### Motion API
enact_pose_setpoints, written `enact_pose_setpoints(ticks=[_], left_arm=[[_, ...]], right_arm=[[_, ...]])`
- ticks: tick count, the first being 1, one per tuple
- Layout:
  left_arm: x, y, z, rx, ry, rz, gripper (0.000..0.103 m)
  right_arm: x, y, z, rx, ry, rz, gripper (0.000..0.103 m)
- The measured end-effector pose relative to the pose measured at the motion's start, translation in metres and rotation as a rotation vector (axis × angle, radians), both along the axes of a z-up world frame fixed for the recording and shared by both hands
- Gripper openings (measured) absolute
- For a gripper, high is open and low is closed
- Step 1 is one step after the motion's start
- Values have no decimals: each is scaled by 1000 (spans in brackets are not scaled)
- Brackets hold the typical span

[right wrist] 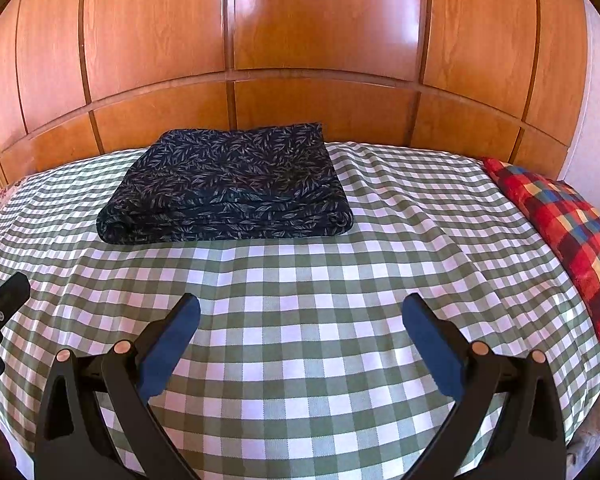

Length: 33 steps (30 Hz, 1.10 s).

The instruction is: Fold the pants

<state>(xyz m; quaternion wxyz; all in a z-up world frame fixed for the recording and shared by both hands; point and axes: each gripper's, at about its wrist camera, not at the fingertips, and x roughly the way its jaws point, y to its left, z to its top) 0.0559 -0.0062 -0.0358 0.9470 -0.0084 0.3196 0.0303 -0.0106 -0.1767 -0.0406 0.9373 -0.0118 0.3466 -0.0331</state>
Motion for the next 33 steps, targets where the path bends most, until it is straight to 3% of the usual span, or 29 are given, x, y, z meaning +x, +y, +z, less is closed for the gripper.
enact_pose_setpoints(ticks=[33], left_arm=[[-8, -1, 12, 9, -22, 3, 99]], right_arm=[[0, 4, -1, 3, -1, 3, 101]])
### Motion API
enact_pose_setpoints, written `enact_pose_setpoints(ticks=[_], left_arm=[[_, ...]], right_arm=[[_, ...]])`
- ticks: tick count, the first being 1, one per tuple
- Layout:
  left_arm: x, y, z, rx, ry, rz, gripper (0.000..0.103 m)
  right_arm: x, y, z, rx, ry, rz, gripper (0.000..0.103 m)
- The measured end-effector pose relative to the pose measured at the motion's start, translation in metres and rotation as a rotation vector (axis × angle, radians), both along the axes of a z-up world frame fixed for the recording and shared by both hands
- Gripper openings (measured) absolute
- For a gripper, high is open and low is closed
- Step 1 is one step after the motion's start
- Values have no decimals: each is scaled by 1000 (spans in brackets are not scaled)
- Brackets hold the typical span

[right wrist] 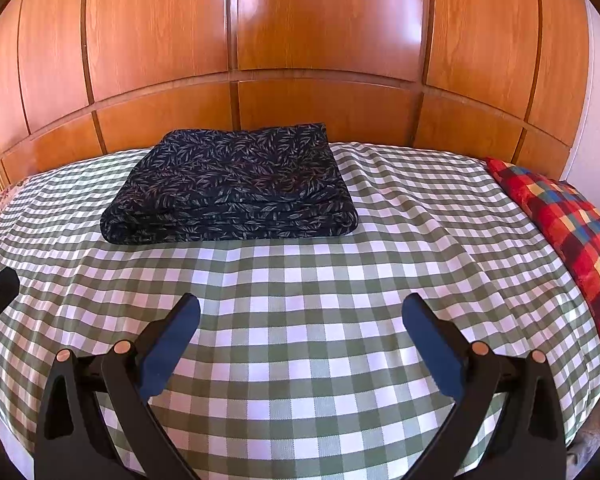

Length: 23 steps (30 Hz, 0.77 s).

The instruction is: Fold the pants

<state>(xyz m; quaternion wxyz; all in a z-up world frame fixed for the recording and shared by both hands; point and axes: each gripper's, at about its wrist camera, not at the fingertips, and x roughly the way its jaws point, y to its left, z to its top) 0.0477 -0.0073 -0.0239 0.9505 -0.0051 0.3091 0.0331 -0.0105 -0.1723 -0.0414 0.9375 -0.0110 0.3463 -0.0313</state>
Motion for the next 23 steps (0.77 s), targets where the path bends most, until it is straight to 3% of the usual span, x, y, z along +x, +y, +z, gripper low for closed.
enact_pose_setpoints(ticks=[12, 23], left_arm=[[-5, 0, 1, -15, -10, -18, 99], [13, 7, -19, -45, 72, 6, 99]], right_arm=[[-1, 0, -1, -3, 0, -2, 101], [1, -9, -2, -4, 6, -8, 101]])
